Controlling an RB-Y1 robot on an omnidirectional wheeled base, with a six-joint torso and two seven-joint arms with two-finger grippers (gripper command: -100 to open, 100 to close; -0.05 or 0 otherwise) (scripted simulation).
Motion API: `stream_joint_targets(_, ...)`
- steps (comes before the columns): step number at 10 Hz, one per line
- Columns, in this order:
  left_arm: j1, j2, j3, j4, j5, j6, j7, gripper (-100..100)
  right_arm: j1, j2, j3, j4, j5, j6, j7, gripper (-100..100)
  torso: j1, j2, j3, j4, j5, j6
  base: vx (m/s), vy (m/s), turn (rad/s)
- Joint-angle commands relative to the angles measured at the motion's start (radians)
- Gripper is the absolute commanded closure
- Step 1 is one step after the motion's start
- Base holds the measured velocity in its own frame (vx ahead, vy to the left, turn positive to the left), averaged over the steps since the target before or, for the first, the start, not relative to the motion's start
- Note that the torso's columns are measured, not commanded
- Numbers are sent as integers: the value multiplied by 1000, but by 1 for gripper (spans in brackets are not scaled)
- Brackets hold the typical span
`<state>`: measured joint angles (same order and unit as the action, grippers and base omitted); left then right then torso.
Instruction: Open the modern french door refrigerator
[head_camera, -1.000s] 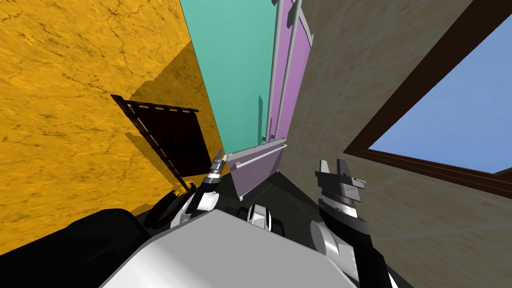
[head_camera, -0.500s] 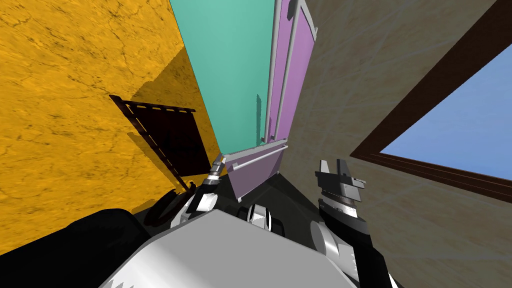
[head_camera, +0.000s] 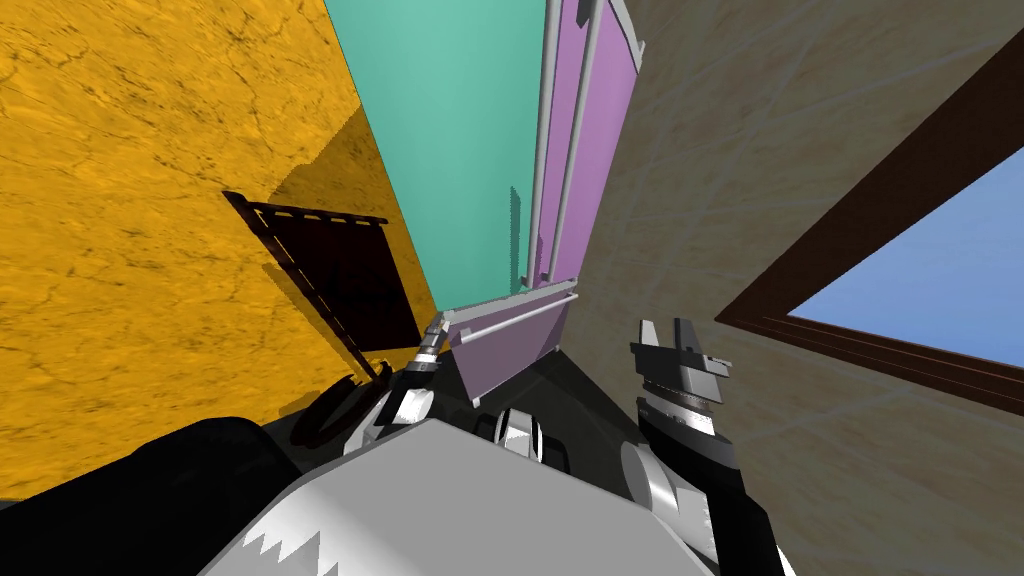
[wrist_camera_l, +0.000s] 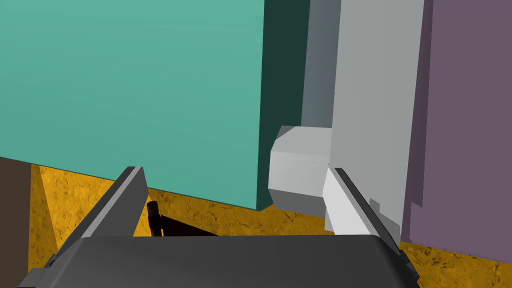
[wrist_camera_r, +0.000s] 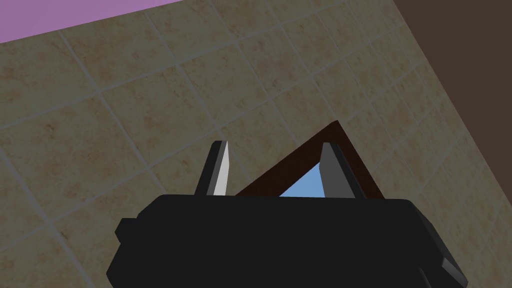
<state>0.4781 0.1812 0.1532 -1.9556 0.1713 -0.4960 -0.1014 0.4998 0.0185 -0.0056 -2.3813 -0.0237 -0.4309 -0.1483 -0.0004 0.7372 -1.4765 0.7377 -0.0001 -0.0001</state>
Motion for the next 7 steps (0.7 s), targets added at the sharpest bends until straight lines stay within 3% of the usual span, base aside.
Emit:
stream_joint_targets(1,-4,-1,16,49,11,-8,9,-100,0,0,0,0,0,0,0,0,1,-2,-1,-1,1,1,55,-85,67)
stream_joint_targets(6,-15,-13,43,153,30,-31,24,-100,0,0,0,0,0,0,0,0,4,-6,-3,-3,2,1,59,-76,65)
stream_joint_targets(7,-20,-22,55,199,39,-42,31,-100,0,0,0,0,0,0,0,0,3,-4,-2,-2,1,1,92,-86,124)
